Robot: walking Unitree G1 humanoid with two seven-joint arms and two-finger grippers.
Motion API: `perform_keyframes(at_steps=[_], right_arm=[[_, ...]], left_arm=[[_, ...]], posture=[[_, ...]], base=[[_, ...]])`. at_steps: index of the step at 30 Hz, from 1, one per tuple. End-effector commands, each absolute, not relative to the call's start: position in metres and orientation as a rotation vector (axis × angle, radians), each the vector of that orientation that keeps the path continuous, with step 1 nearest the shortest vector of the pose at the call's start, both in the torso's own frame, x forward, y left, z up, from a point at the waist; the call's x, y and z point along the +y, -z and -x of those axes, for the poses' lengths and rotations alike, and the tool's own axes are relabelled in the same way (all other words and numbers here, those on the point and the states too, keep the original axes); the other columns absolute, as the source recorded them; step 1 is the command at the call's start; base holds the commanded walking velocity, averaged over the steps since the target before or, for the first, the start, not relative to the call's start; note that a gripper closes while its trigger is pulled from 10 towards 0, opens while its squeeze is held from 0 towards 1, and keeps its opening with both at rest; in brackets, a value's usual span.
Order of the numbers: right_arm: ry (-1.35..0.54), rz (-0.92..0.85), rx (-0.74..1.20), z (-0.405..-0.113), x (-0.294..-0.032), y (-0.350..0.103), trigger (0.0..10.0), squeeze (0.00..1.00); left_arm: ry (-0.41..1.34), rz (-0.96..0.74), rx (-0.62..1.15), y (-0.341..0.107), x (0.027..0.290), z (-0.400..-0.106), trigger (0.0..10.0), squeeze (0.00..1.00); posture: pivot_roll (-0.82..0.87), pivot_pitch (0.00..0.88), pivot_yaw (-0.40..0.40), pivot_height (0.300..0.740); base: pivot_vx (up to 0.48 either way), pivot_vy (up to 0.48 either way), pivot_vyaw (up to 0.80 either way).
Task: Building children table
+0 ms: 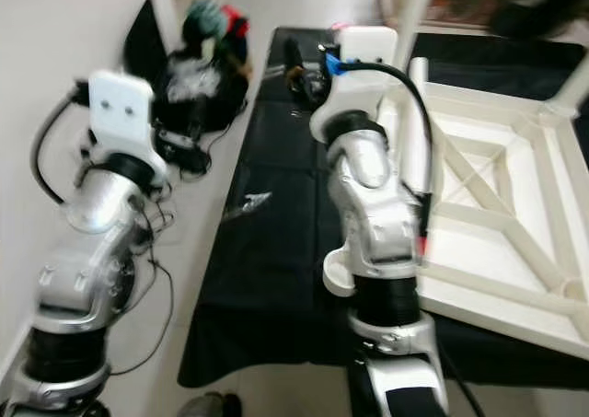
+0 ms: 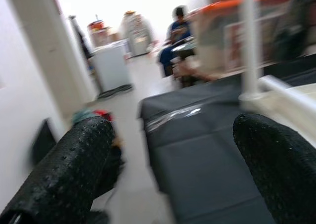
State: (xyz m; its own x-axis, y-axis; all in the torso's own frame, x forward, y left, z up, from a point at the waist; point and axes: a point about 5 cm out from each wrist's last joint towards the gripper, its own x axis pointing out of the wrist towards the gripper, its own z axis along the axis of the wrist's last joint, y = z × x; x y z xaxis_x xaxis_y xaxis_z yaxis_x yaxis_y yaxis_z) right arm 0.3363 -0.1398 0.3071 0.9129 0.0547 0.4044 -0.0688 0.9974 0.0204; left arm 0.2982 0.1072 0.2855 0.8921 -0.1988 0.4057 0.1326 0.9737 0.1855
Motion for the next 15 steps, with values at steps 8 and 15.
perform_keyframes(at_steps=[8,15], right_arm=[[-0.037,0.061,-0.183,-0.368,-0.155,-0.292,10.0,0.00],[-0.086,0.091,-0.096,-0.380,-0.152,-0.289,10.0,0.00]], left_arm=[[0.171,-0.167,-0.405,-0.279,0.110,-0.297,10.0,0.00],[0.182,-0.186,-0.388,-0.275,0.109,-0.295,10.0,0.00]], posture=[[0.15,0.194,-0.050,0.740],[0.16,0.208,-0.056,0.740]], base=[[0.063,-0.065,-0.59],[0.356,-0.319,0.00]])
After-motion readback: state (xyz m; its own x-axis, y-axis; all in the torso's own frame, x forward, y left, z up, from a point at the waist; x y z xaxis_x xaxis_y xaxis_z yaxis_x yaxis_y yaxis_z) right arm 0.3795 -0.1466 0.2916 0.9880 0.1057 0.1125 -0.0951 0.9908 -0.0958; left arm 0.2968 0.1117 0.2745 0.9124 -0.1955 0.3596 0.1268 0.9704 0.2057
